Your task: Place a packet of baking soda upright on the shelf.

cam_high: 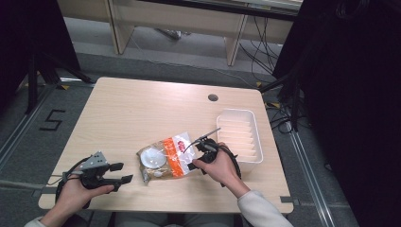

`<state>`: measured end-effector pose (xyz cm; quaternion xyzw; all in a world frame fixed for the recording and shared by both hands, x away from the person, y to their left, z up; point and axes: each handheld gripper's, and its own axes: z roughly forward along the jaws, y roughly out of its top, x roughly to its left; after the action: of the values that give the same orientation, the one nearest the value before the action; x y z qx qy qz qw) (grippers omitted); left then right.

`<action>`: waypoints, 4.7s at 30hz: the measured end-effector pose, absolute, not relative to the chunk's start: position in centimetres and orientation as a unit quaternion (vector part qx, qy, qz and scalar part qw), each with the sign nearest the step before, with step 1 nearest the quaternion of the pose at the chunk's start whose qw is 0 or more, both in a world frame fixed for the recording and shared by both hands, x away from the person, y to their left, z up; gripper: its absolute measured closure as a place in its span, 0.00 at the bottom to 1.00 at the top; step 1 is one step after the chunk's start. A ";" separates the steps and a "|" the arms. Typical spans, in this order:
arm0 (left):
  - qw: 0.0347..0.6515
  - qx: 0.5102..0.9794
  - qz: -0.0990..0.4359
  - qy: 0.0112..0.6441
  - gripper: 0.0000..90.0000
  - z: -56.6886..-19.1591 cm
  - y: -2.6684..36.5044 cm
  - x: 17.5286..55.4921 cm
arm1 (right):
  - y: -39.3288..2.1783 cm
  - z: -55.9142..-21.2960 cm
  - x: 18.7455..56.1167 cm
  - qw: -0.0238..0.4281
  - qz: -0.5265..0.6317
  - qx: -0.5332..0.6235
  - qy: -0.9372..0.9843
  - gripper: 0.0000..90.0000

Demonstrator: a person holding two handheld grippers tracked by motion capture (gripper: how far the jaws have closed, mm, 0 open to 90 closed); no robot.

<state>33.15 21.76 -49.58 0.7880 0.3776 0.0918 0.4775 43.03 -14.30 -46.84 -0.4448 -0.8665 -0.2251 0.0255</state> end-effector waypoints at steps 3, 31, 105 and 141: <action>0.480 0.788 0.094 0.374 0.38 -49.5 21.7 33.1 | -14.0 -47.2 42.8 0.030 -0.219 -0.445 -0.868 0.53; 0.481 0.787 0.094 0.374 0.38 -49.6 21.7 33.2 | -9.9 -46.6 44.4 0.061 -0.245 -0.388 -0.886 0.90; 0.483 0.785 0.091 0.378 0.38 -49.6 21.8 33.1 | -10.2 -32.0 42.1 -0.010 -0.107 0.000 -0.994 1.00; 0.484 0.784 0.088 0.379 0.38 -49.6 21.8 33.2 | -12.6 -28.1 42.8 -0.033 -0.103 0.005 -0.994 1.00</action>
<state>33.18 21.76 -49.62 0.7840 0.3786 0.0882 0.4840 42.77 -12.63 -28.13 0.0049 -0.9941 -0.1033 -0.0328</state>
